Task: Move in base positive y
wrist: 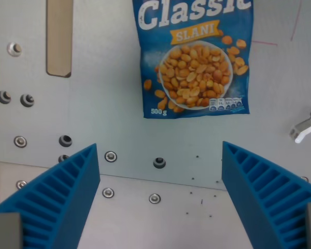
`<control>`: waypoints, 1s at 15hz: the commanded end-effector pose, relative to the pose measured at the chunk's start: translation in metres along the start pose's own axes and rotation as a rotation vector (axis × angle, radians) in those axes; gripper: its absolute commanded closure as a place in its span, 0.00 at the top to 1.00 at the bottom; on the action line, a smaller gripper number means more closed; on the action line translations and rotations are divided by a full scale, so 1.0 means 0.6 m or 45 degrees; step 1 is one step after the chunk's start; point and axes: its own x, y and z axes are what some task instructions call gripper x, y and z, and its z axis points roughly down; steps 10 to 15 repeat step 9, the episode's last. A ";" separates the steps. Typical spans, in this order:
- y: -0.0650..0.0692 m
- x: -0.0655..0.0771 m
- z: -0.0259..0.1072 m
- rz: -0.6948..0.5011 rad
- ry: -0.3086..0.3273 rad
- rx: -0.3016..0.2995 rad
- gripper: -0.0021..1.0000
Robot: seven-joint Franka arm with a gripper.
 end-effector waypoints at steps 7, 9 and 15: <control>-0.071 0.037 -0.004 0.020 -0.015 -0.009 1.00; -0.088 0.043 -0.004 0.020 -0.015 -0.009 1.00; -0.088 0.043 -0.004 0.020 -0.015 -0.009 1.00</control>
